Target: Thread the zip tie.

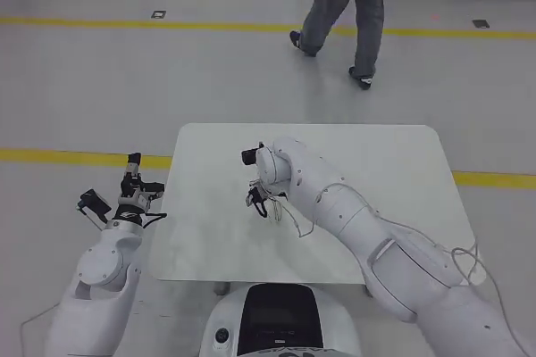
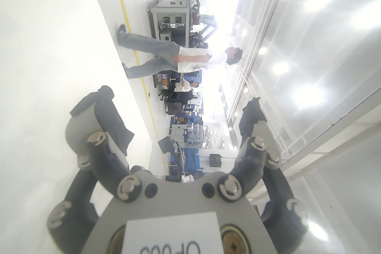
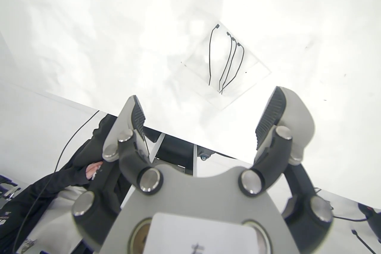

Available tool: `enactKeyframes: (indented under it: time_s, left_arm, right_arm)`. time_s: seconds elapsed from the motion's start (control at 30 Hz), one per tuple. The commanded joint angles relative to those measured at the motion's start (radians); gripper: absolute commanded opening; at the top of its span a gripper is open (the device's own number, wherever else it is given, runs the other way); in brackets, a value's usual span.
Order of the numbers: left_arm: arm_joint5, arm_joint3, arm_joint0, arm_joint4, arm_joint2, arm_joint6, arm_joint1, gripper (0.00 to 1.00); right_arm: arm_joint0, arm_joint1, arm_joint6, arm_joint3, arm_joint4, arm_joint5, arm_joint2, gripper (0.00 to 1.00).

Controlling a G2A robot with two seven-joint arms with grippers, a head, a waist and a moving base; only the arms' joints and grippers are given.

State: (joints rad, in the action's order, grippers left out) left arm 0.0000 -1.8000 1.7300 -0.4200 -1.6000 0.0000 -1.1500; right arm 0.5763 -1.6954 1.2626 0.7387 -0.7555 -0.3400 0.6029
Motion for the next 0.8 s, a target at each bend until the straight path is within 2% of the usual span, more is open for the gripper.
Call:
enactKeyframes:
  time_s: [0.0,0.23,0.47,0.77]
  left_arm:
    - [0.000,0.000,0.000,0.000,0.000,0.000,0.000,1.00]
    - [0.000,0.000,0.000,0.000,0.000,0.000,0.000,1.00]
    - [0.000,0.000,0.000,0.000,0.000,0.000,0.000,1.00]
    - [0.000,0.000,0.000,0.000,0.000,0.000,0.000,1.00]
  right_arm:
    - [0.000,0.000,0.000,0.000,0.000,0.000,0.000,1.00]
    - [0.045,-0.016,-0.068,0.005,-0.056,0.000,-0.041,1.00]
    - [0.047,-0.047,-0.105,-0.050,-0.109,0.000,-0.070,1.00]
    - [0.048,-0.047,-0.118,-0.047,-0.111,0.000,-0.069,1.00]
